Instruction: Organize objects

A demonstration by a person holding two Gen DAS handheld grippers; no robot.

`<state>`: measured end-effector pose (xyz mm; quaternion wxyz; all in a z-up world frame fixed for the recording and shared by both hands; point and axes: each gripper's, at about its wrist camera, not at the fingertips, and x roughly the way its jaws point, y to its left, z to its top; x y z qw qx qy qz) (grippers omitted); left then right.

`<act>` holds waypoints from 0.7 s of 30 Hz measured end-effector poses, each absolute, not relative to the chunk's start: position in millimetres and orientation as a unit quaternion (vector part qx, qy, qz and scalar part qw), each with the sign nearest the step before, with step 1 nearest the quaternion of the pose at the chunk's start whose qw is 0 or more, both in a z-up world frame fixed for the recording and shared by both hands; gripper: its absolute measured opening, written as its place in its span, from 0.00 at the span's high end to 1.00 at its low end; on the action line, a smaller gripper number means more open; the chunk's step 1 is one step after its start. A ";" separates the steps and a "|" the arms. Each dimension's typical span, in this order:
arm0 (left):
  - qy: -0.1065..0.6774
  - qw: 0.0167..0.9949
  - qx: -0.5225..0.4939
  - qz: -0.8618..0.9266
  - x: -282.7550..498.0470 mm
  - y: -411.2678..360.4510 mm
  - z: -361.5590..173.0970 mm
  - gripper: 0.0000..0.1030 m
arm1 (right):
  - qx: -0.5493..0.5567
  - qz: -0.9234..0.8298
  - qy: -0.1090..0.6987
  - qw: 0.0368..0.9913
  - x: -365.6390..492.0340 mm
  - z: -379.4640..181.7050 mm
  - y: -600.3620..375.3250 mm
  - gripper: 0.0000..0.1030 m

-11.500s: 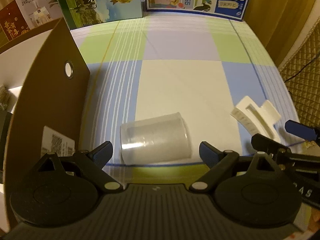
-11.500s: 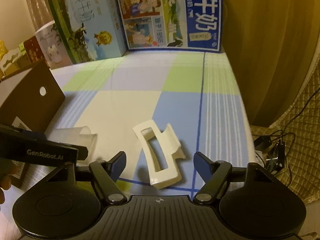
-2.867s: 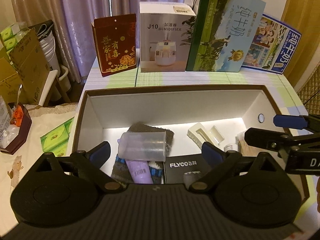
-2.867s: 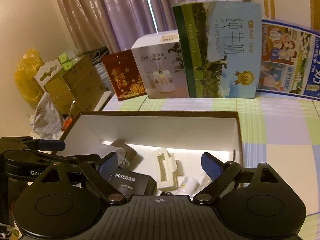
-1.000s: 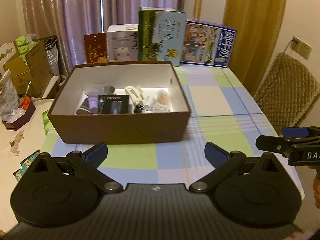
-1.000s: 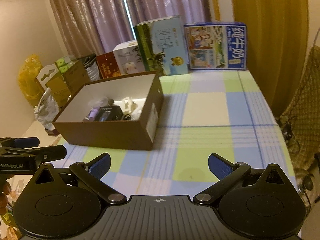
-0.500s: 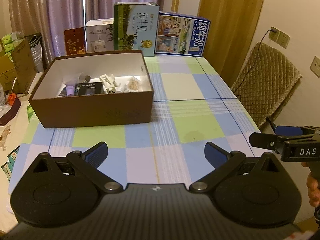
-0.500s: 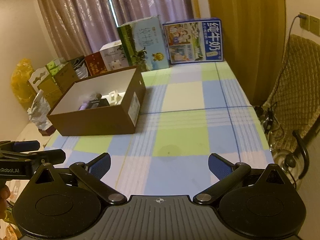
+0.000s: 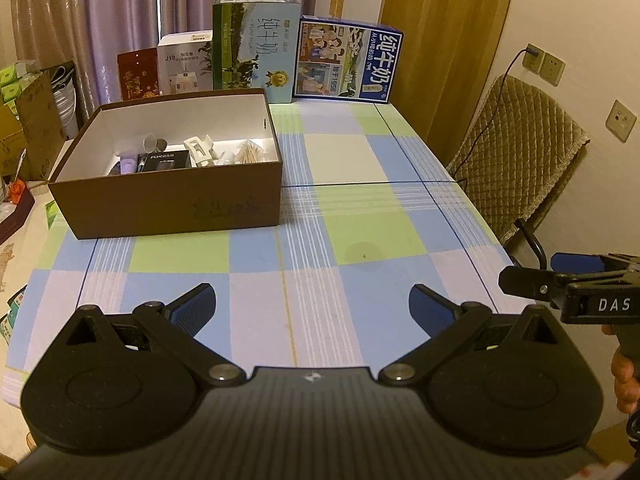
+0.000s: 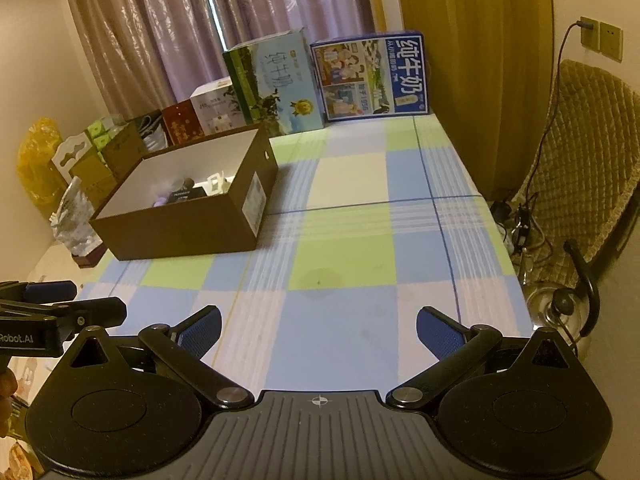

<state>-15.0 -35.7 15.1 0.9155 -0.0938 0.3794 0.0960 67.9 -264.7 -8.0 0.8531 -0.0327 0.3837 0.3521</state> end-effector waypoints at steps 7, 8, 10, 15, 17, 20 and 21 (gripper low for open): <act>0.378 0.916 -0.096 0.098 -21.1 -43.3 13.6 0.01 | -0.039 0.353 0.383 0.853 63.7 -9.0 -268.9 0.02; 0.378 0.916 -0.096 0.099 -21.1 -43.4 13.5 0.01 | -0.040 0.353 0.384 0.852 62.9 -9.3 -269.4 0.02; 0.379 0.915 -0.097 0.101 -22.6 -44.5 12.6 0.01 | -0.041 0.352 0.385 0.852 61.8 -9.8 -270.5 0.02; 0.380 0.914 -0.098 0.104 -25.8 -46.4 11.6 0.01 | -0.042 0.353 0.385 0.852 60.1 -10.1 -273.0 0.02; 0.380 0.914 -0.098 0.105 -26.1 -46.8 11.3 0.01 | -0.042 0.354 0.385 0.851 60.0 -10.1 -273.0 0.02; 0.380 0.914 -0.099 0.105 -27.0 -48.4 10.3 0.01 | -0.042 0.354 0.386 0.851 59.8 -10.6 -274.1 0.02; 0.380 0.914 -0.098 0.105 -27.4 -48.8 10.2 0.01 | -0.042 0.354 0.386 0.851 59.3 -10.7 -274.8 0.02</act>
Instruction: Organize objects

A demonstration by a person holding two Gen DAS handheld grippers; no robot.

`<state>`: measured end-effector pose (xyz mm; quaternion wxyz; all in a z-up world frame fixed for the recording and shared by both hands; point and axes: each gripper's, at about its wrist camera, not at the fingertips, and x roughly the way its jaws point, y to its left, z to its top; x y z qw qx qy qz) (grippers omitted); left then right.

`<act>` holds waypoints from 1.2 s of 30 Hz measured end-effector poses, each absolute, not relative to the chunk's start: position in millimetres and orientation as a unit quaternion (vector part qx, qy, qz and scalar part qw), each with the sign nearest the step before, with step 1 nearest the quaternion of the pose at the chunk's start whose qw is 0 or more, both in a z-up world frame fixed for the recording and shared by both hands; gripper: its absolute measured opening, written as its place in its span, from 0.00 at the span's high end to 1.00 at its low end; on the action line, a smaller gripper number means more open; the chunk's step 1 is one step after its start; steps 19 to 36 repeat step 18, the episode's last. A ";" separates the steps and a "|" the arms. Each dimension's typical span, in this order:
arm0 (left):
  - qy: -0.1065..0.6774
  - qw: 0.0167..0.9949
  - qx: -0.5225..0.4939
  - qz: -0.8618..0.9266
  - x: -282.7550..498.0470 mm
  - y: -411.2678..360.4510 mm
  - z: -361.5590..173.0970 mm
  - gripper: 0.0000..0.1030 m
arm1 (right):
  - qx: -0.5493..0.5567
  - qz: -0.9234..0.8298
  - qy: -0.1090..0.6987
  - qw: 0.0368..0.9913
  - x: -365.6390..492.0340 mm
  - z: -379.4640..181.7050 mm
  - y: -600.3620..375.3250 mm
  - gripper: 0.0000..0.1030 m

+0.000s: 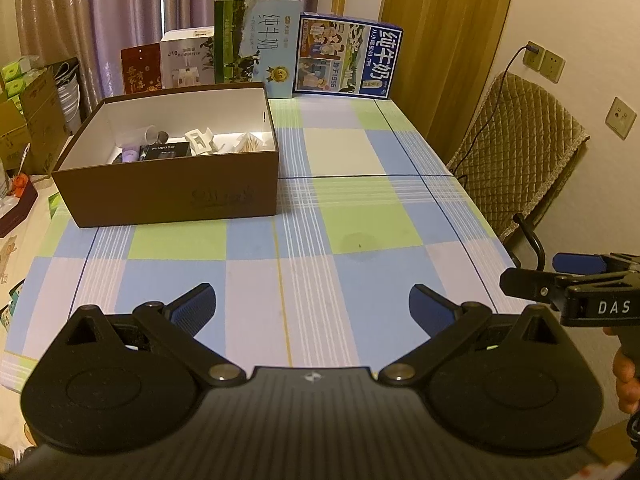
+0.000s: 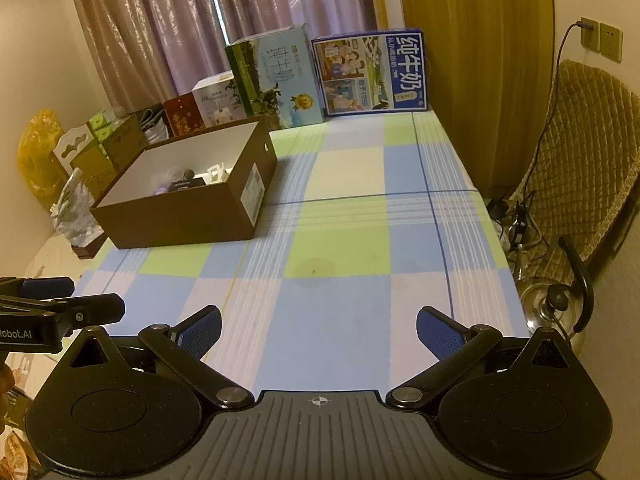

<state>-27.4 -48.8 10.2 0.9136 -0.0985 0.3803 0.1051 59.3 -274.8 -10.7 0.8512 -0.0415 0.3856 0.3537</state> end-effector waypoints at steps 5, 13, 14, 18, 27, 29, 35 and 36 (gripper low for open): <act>0.380 0.914 -0.099 0.106 -27.2 -48.6 10.4 0.01 | -0.041 0.354 0.385 0.851 59.8 -10.8 -274.4 0.02; 0.380 0.913 -0.102 0.106 -28.7 -51.0 8.9 0.01 | -0.041 0.353 0.386 0.851 59.4 -11.3 -275.6 0.02; 0.380 0.913 -0.102 0.106 -28.4 -50.9 9.0 0.01 | -0.041 0.353 0.386 0.851 59.4 -10.9 -275.9 0.02; 0.380 0.913 -0.101 0.109 -26.9 -50.6 9.3 0.01 | -0.041 0.354 0.388 0.850 59.1 -11.2 -277.4 0.02; 0.380 0.913 -0.101 0.109 -26.9 -50.6 9.3 0.01 | -0.041 0.354 0.388 0.850 59.1 -11.2 -277.4 0.02; 0.380 0.913 -0.101 0.109 -26.9 -50.6 9.3 0.01 | -0.041 0.354 0.388 0.850 59.1 -11.2 -277.4 0.02; 0.380 0.913 -0.101 0.109 -26.9 -50.6 9.3 0.01 | -0.041 0.354 0.388 0.850 59.1 -11.2 -277.4 0.02; 0.380 0.913 -0.101 0.109 -26.9 -50.6 9.3 0.01 | -0.041 0.354 0.388 0.850 59.1 -11.2 -277.4 0.02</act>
